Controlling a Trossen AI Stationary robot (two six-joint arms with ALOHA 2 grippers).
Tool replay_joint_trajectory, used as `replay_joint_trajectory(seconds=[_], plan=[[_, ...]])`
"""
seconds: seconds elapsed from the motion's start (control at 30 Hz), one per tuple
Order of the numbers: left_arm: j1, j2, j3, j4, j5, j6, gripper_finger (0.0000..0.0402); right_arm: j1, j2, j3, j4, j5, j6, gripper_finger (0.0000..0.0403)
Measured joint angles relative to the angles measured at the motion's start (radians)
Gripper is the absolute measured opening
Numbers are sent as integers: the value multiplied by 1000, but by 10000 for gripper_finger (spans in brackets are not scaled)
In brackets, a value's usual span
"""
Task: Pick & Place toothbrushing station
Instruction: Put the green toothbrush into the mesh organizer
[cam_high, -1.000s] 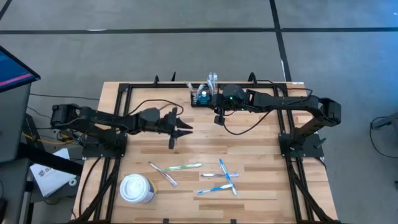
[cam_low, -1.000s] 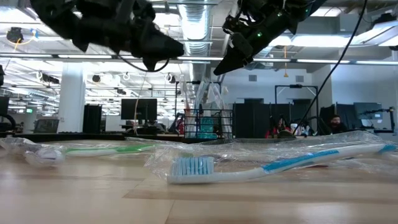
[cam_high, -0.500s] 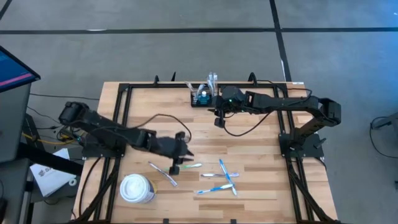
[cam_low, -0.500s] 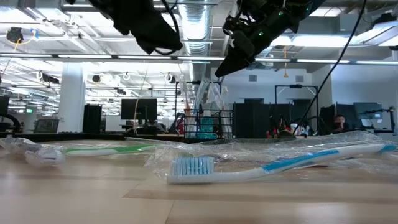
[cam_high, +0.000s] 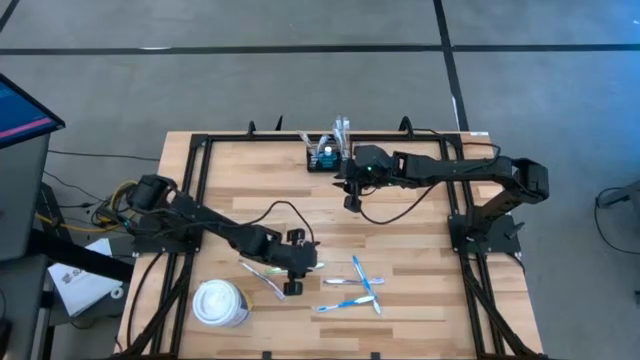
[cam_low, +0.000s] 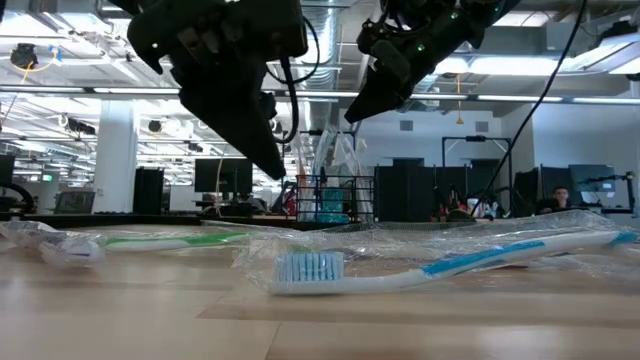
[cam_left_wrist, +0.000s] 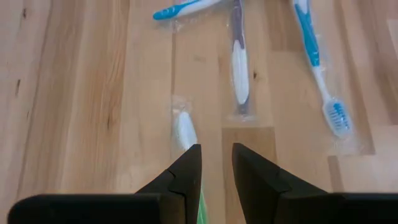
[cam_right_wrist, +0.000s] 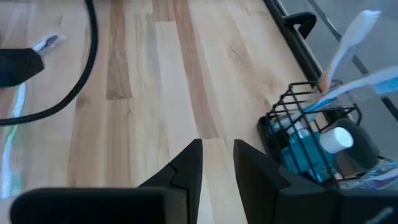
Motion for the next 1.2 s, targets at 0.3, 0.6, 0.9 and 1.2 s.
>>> replay_joint_trajectory(seconds=[0.3,0.6,0.9,1.2], plan=[[25,3,0,-8,-2,-39,88,11,0,0,-6,0,0,82],[30,4,0,-16,33,-52,89,11,0,0,-6,0,0,82],[34,18,-1,-16,40,-51,89,11,0,0,-5,0,0,82],[42,46,-11,-11,48,-48,89,11,0,0,-6,0,0,82]])
